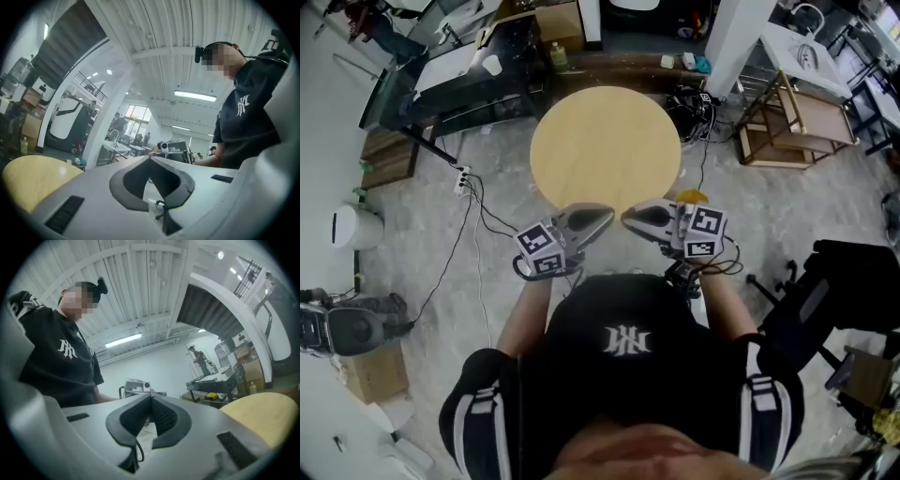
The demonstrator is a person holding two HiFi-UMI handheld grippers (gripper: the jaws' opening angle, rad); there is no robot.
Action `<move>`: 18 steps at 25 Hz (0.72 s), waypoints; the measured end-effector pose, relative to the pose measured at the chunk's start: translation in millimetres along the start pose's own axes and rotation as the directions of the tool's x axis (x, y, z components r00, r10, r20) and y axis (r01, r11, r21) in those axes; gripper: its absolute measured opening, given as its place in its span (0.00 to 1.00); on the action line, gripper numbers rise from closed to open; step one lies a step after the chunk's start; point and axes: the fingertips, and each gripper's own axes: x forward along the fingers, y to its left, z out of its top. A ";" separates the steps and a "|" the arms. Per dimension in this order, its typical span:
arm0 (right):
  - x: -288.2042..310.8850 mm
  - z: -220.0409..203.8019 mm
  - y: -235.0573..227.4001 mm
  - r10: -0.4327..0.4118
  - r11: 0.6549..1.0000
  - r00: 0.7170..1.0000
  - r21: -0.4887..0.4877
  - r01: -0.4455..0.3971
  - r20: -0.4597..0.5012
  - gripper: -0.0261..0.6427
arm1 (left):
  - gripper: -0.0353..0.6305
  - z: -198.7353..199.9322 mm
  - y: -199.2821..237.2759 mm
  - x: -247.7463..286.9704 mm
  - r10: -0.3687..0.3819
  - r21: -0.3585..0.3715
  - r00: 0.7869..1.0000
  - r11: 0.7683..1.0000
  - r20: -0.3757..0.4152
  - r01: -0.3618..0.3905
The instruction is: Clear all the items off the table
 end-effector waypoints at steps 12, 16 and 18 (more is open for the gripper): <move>-40.8 -5.6 -11.0 -0.122 0.992 0.989 0.045 0.118 0.084 0.04 | 0.07 -28.5 -15.6 16.6 -0.024 -0.044 0.999 0.999 -0.028 0.023; -36.3 -7.2 -1.7 -0.090 0.995 0.995 -0.024 0.092 0.053 0.04 | 0.07 -31.1 -14.8 14.3 -0.005 -0.053 1.000 0.999 -0.014 0.005; -34.6 -11.6 1.2 -0.083 0.996 0.996 -0.041 0.084 0.024 0.04 | 0.07 -33.0 -16.3 13.9 0.006 -0.056 1.000 0.998 -0.002 -0.006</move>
